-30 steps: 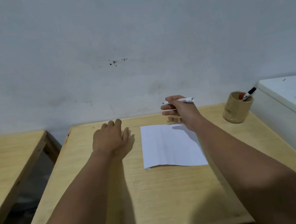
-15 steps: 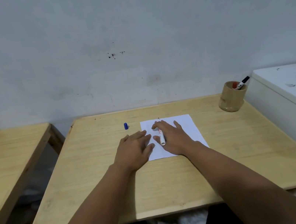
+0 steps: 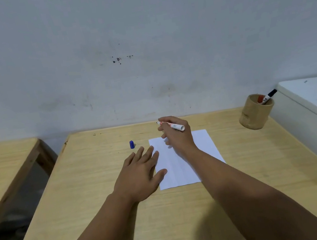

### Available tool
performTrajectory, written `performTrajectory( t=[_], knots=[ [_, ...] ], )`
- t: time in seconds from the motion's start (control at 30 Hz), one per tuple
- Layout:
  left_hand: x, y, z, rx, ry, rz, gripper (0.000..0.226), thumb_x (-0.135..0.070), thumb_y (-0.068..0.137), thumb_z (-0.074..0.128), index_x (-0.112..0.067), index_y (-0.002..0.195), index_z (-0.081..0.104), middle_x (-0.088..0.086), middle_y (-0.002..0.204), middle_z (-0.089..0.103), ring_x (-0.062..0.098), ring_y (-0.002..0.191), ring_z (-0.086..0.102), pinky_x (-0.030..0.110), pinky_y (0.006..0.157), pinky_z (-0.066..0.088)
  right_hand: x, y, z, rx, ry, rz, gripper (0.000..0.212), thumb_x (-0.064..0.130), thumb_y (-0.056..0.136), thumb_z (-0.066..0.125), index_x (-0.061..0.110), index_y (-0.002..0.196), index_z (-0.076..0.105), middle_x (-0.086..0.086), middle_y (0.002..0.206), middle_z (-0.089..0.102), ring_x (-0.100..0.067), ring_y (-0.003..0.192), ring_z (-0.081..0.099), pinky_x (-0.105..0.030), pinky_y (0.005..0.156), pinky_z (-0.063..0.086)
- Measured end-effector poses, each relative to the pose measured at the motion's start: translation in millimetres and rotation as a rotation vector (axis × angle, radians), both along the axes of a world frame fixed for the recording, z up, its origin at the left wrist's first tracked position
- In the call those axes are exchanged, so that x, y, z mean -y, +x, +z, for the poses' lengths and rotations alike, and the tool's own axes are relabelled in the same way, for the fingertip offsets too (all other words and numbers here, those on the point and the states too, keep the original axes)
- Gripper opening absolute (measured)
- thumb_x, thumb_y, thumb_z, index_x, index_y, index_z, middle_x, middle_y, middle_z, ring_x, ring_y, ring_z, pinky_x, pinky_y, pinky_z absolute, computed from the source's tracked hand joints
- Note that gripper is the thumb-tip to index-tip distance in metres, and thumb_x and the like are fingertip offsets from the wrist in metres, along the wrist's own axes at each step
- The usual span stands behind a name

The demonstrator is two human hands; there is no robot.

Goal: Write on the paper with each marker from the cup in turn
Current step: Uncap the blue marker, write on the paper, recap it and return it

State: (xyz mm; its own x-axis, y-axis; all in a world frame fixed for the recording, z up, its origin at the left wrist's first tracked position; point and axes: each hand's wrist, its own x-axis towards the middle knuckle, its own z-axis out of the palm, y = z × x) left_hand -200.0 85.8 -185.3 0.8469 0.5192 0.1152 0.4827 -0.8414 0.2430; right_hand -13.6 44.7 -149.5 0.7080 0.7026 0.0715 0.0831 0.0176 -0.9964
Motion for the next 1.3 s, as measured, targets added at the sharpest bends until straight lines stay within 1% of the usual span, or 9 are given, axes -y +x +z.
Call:
performTrajectory(
  t=[0.1, 0.23, 0.37, 0.57, 0.77, 0.97, 1.07, 1.17, 1.3],
  knots=[
    [0, -1, 0, 0.007, 0.005, -0.003, 0.071, -0.064, 0.1, 0.031, -0.029, 0.161, 0.029, -0.009, 0.171, 0.015, 0.016, 0.159, 0.002, 0.036, 0.126, 0.003, -12, -6, -8, 0.048, -0.072, -0.005, 0.028, 0.04, 0.102, 0.069, 0.021, 0.083, 0.076, 0.008, 0.071, 0.072, -0.009, 0.064, 0.065, -0.025, 0.057, 0.05],
    [2, 0, -1, -0.029, 0.007, 0.043, 0.077, -0.066, 0.1, 0.027, -0.023, 0.163, 0.021, -0.007, 0.171, 0.01, 0.012, 0.159, 0.0, 0.036, 0.128, 0.0, -14, -9, -17, 0.016, -0.087, 0.002, 0.022, 0.028, 0.101, 0.07, 0.016, 0.083, 0.073, 0.005, 0.067, 0.075, -0.012, 0.056, 0.066, -0.023, 0.05, 0.049],
    [5, -1, -3, -0.055, 0.021, 0.123, 0.085, -0.072, 0.096, 0.02, -0.021, 0.164, 0.017, -0.005, 0.172, 0.009, 0.012, 0.159, -0.001, 0.041, 0.128, 0.0, -12, -10, -22, 0.051, -0.112, 0.039, 0.027, 0.031, 0.096, 0.07, 0.016, 0.074, 0.071, -0.003, 0.07, 0.078, -0.015, 0.058, 0.07, -0.027, 0.056, 0.053],
    [8, -7, 2, -0.075, 0.018, 0.177, 0.092, -0.079, 0.092, 0.019, -0.021, 0.163, 0.018, -0.006, 0.172, 0.007, 0.012, 0.159, -0.003, 0.046, 0.128, -0.002, -14, -9, -27, 0.079, -0.139, 0.055, 0.028, 0.03, 0.093, 0.068, 0.009, 0.074, 0.067, -0.005, 0.071, 0.077, -0.014, 0.064, 0.075, -0.028, 0.059, 0.055],
    [8, -6, 2, -0.062, 0.015, 0.176, 0.093, -0.079, 0.091, 0.02, -0.021, 0.163, 0.019, -0.005, 0.172, 0.009, 0.012, 0.159, -0.002, 0.046, 0.128, 0.0, -16, -9, -29, 0.146, -0.14, 0.046, 0.028, 0.028, 0.094, 0.069, 0.013, 0.07, 0.068, -0.006, 0.07, 0.077, -0.016, 0.064, 0.076, -0.028, 0.059, 0.058],
    [8, -7, 3, -0.047, 0.002, 0.173, 0.093, -0.08, 0.091, 0.022, -0.021, 0.163, 0.021, -0.005, 0.172, 0.011, 0.013, 0.159, 0.0, 0.047, 0.128, 0.002, -17, -8, -29, 0.182, -0.153, 0.052, 0.027, 0.026, 0.095, 0.069, 0.009, 0.075, 0.072, -0.004, 0.07, 0.077, -0.013, 0.064, 0.075, -0.029, 0.063, 0.063],
    [8, -7, 3, -0.044, -0.003, 0.173, 0.093, -0.08, 0.091, 0.023, -0.022, 0.163, 0.021, -0.006, 0.172, 0.01, 0.012, 0.159, -0.001, 0.047, 0.128, 0.001, -17, -8, -30, 0.187, -0.166, 0.055, 0.028, 0.026, 0.094, 0.07, 0.009, 0.072, 0.07, -0.005, 0.068, 0.076, -0.016, 0.065, 0.075, -0.033, 0.065, 0.065],
    [8, -7, 4, -0.038, -0.013, 0.175, 0.093, -0.079, 0.09, 0.025, -0.022, 0.163, 0.021, -0.006, 0.172, 0.009, 0.012, 0.159, -0.001, 0.046, 0.128, 0.0, -18, -8, -29, 0.138, -0.176, 0.055, 0.029, 0.031, 0.087, 0.068, 0.014, 0.064, 0.063, -0.01, 0.068, 0.075, -0.021, 0.062, 0.074, -0.039, 0.064, 0.06],
    [7, -7, 5, -0.037, -0.021, 0.175, 0.093, -0.079, 0.09, 0.027, -0.021, 0.162, 0.021, -0.006, 0.172, 0.009, 0.011, 0.158, -0.002, 0.046, 0.128, -0.001, -12, -10, -17, 0.051, -0.048, 0.027, 0.027, 0.032, 0.098, 0.074, 0.009, 0.086, 0.07, -0.008, 0.071, 0.074, -0.014, 0.058, 0.068, -0.027, 0.052, 0.051]
  ],
)
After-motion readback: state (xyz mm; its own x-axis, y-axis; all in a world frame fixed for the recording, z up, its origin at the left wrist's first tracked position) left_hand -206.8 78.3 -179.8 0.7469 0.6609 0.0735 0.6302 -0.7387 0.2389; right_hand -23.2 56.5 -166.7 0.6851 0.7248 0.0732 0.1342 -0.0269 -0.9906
